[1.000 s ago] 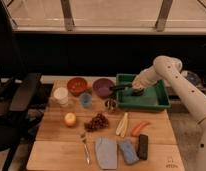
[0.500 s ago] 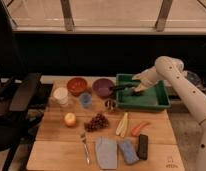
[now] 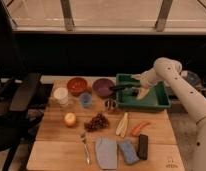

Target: Place brush in table surface

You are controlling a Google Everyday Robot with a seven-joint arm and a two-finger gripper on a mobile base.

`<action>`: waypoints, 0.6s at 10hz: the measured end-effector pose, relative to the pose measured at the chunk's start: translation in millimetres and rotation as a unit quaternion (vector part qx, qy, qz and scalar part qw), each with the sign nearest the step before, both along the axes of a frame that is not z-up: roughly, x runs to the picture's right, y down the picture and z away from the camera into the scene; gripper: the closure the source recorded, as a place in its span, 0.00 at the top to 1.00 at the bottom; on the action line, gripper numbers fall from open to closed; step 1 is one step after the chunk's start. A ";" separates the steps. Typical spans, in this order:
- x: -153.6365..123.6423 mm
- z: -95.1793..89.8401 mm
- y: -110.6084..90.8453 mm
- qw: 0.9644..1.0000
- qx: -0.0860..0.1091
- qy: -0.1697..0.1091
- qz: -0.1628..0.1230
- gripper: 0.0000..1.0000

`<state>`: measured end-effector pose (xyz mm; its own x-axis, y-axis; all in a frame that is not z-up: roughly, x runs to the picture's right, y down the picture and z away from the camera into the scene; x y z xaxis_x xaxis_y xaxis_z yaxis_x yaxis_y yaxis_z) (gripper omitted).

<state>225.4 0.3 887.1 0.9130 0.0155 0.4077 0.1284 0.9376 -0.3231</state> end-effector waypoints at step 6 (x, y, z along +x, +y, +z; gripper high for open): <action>-40.0 40.2 18.1 0.999 -0.039 -0.027 -0.002 0.79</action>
<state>185.4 18.4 927.3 0.8897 0.0459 0.4543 0.1508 0.9096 -0.3872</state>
